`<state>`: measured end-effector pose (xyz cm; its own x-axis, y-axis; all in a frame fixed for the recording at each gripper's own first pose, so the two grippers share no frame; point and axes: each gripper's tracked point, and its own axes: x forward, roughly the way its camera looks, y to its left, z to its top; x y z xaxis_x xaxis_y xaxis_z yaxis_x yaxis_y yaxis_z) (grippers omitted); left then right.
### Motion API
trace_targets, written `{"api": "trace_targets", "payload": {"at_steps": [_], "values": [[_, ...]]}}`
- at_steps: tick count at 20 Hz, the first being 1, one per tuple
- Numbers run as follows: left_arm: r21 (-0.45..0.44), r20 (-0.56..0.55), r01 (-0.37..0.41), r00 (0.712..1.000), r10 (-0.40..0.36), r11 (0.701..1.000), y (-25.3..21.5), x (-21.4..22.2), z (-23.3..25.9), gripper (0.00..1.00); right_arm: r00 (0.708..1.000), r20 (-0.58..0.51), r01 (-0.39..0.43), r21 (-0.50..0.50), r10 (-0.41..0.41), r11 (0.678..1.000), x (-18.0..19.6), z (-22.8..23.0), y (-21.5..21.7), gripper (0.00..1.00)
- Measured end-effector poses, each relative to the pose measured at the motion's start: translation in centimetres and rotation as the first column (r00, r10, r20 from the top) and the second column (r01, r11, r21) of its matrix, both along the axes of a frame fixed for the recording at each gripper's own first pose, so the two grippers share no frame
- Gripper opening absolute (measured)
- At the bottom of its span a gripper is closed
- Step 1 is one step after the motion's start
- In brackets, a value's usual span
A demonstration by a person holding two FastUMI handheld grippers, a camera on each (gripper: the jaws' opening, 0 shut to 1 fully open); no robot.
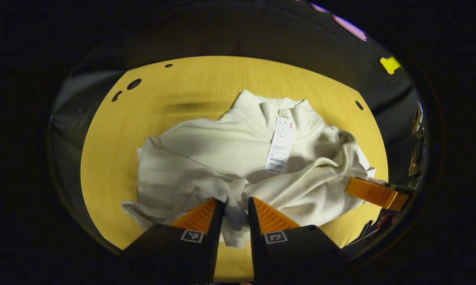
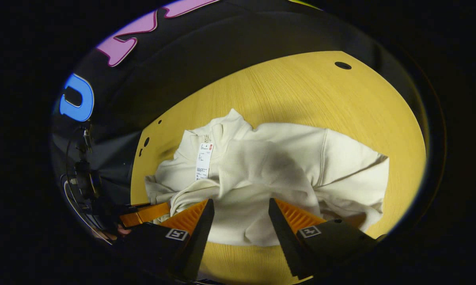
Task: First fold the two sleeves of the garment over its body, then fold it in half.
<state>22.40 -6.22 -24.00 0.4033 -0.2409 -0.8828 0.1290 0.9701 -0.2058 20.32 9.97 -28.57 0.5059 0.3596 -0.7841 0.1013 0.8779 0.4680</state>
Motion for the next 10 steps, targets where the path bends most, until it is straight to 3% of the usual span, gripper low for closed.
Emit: {"api": "trace_targets", "payload": {"at_steps": [1,4,7,10], "values": [[-0.018,0.015,0.003,1.0,-0.003,1.0,-0.2,-0.4,0.6,0.45,1.0,0.018,-0.004,-0.002,0.004,1.0,-0.3,0.7,-0.1,0.9],[-0.044,0.063,0.019,0.998,-0.016,0.999,-0.4,-1.9,2.2,0.76,0.998,0.06,-0.01,-0.011,0.011,1.0,-1.7,2.8,-0.5,0.91],[-0.06,0.092,0.026,0.996,-0.021,0.998,-0.2,-4.3,3.5,0.83,0.996,0.092,-0.013,-0.027,0.016,1.0,-3.4,4.6,-0.9,0.91],[-0.081,0.111,0.016,0.994,-0.007,0.997,0.1,-6.3,4.8,0.83,0.994,0.11,-0.019,-0.02,0.021,1.0,-5.3,6.5,-0.8,0.94]]}}
